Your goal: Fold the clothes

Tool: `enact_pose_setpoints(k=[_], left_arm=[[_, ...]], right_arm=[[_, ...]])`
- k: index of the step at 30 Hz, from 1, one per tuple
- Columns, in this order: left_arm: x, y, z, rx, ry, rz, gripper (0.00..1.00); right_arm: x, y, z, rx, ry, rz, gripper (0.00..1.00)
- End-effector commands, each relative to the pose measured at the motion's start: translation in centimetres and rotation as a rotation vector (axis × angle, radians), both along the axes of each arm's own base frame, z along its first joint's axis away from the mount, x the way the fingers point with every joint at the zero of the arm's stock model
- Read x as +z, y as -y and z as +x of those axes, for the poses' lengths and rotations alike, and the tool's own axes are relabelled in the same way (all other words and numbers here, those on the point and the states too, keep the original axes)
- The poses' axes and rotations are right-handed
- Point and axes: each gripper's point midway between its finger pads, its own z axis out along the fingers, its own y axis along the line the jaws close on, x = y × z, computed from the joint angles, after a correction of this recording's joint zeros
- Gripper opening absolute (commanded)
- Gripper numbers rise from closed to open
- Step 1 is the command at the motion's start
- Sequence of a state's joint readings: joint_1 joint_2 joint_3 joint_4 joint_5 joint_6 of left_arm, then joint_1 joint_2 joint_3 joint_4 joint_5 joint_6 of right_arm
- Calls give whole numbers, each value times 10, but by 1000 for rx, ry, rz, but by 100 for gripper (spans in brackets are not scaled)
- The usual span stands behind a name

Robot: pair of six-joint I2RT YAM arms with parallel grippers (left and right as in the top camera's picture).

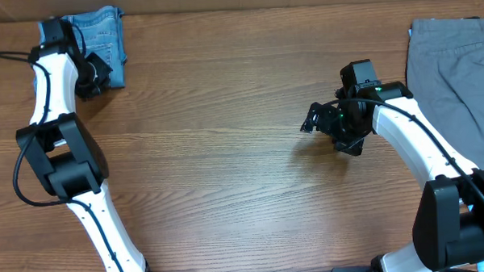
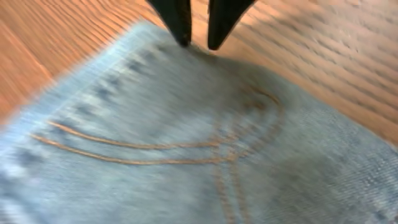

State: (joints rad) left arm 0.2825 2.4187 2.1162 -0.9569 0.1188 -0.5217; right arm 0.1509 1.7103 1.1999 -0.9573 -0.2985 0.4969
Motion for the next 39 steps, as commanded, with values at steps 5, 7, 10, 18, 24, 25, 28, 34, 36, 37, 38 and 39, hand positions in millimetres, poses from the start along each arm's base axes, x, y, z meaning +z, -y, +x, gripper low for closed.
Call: enact_pose_setpoints(k=[5,7,10,18,24,25,28,34,36,37,38,39], left_arm=[[38,0,-6,-2,-20,-13,26],[46,-3,-13,7,-42,-12,26],[62,-6,-24,18,-70,-21,26],[121,14,-21,-41,27,-106,100],[166,45,-26,-136,108,-200,100],[174,48,-28,-147,116,-191,100],[197,59,-32,-183,153,-152,100],[262,97,-57,-259,241,-20,100],[280,114,-64,-304,277,14,100],[287,122,-68,-320,291,24,100],[296,134,-72,-345,310,33,100],[302,143,-75,-363,322,39,100]], right_arm=[[13,9,13,-26,51,-7,100],[25,14,17,-39,81,-10,100],[48,24,21,-64,144,-26,100],[123,52,3,-131,348,-79,100],[166,55,-36,-137,443,-76,100],[171,54,-43,-133,455,-74,100],[185,51,-63,-122,493,-66,100],[215,55,-110,-124,598,-54,100],[221,60,-127,-134,632,-75,100],[222,63,-135,-141,644,-85,100],[224,67,-143,-150,656,-99,100],[224,71,-152,-161,668,-116,100]])
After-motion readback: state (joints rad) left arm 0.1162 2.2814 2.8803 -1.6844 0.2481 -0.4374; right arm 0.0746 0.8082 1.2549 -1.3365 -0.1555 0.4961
